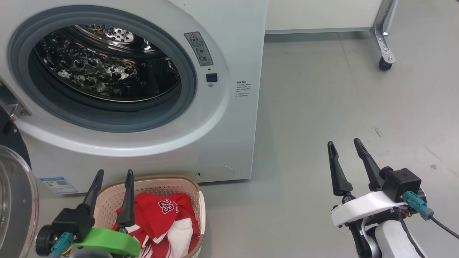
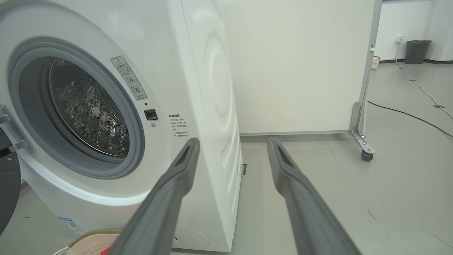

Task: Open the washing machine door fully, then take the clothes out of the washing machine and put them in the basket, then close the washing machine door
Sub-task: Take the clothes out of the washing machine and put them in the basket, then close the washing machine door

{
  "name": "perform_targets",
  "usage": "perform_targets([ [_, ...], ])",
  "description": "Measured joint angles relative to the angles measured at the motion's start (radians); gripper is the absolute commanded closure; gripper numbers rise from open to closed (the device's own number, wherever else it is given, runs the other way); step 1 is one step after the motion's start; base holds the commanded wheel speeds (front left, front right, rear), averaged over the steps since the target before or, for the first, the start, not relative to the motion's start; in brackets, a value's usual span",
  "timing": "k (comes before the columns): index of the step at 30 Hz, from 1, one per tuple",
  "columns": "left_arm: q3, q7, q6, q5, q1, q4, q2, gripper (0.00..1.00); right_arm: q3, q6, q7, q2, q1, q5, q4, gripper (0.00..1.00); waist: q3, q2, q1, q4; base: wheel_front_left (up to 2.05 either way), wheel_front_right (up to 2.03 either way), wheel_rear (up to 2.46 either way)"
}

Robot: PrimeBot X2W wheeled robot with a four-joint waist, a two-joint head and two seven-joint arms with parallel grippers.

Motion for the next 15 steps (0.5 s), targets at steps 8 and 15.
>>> perform_targets([
  [8, -0.001, 0.0, 0.005, -0.009, 0.0, -0.005, 0.0, 0.0, -0.002, 0.0, 0.0, 0.001, 0.0, 0.0, 0.0, 0.0, 0.003, 0.0, 0.0, -0.001, -0.25, 0.27, -0.02],
  [15, -0.001, 0.0, 0.014, -0.023, 0.0, -0.013, 0.0, 0.0, 0.0, 0.0, 0.0, 0.002, 0.0, 0.0, 0.0, 0.0, 0.004, 0.0, 0.0, -0.002, -0.57, 0.57, 0.0],
])
